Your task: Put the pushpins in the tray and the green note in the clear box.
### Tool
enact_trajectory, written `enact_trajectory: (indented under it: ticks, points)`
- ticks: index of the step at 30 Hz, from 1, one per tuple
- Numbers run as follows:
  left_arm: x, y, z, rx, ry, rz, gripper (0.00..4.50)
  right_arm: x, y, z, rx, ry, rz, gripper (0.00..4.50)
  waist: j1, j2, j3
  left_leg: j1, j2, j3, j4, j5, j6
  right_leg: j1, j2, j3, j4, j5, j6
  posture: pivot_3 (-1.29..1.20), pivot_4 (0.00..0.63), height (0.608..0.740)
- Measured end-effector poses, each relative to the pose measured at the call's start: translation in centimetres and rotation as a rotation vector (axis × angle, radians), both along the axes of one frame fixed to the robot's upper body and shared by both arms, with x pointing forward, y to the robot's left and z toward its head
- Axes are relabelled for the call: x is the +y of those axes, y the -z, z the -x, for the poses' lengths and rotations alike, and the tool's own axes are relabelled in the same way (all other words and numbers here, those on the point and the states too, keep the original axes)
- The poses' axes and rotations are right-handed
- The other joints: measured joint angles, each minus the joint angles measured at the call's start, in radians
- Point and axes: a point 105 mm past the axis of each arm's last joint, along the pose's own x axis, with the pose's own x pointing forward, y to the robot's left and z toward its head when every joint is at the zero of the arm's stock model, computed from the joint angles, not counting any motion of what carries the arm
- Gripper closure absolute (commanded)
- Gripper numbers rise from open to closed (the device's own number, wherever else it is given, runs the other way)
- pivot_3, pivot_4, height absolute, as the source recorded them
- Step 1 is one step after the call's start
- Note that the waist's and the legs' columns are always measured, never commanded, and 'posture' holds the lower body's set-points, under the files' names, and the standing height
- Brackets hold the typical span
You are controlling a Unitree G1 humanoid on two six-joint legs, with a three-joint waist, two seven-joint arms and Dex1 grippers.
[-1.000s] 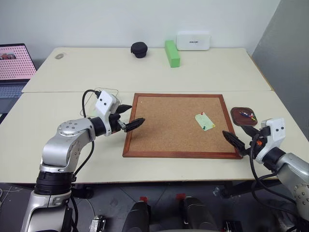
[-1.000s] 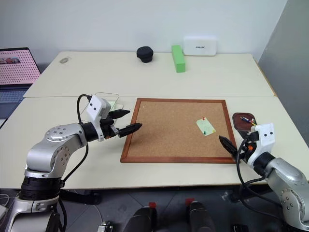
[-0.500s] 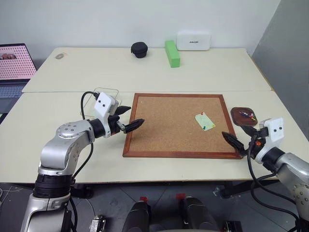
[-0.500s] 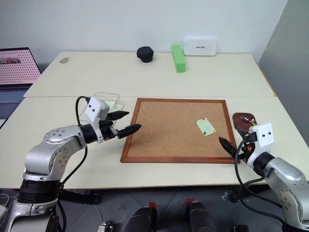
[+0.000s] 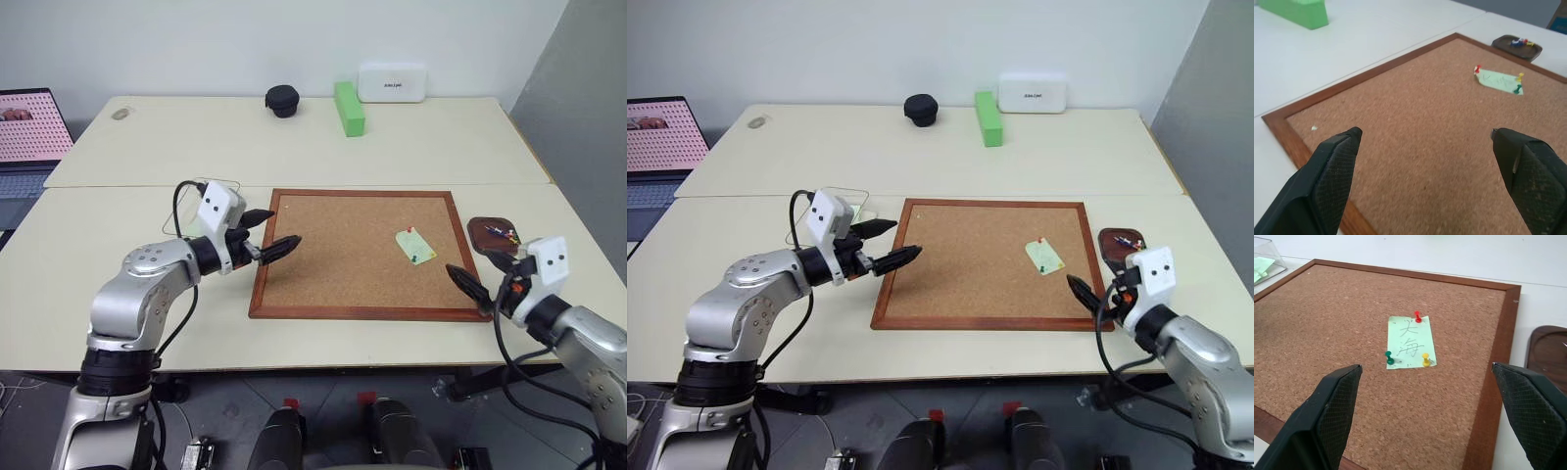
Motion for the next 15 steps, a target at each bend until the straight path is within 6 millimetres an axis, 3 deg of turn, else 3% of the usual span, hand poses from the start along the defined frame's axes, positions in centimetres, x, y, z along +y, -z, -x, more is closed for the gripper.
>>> enact_trajectory:
  ticks: [4, 10, 15]
  points:
    - [-2.6, 0.2, -0.4, -0.021, 0.083, 0.045, 1.28, 0.3, -0.2, -2.3, -0.045, 0.015, 0.003, 0.00, 0.000, 0.000, 0.000, 0.002, 0.000, 0.000, 0.000, 0.000, 0.000, 0.001, 0.000, 0.000, 0.000, 0.000, 0.000, 0.00, 0.150, 0.740]
    - [-5.7, 3.4, -0.8, 0.001, 0.164, 0.052, 2.55, 1.0, 0.3, -5.3, -0.071, -0.006, 0.074, 0.00, -0.001, 0.000, 0.000, 0.001, 0.000, 0.000, 0.000, 0.000, 0.000, 0.001, 0.000, 0.000, 0.000, 0.001, 0.001, 0.00, 0.150, 0.740]
    - [-7.8, 4.2, -1.4, -0.019, 0.193, 0.053, 3.47, 2.5, 0.7, -6.8, -0.069, -0.057, 0.061, 0.00, 0.000, 0.000, 0.000, 0.001, -0.001, 0.000, 0.000, 0.000, 0.000, 0.001, 0.000, 0.001, 0.000, 0.001, 0.002, 0.00, 0.150, 0.740]
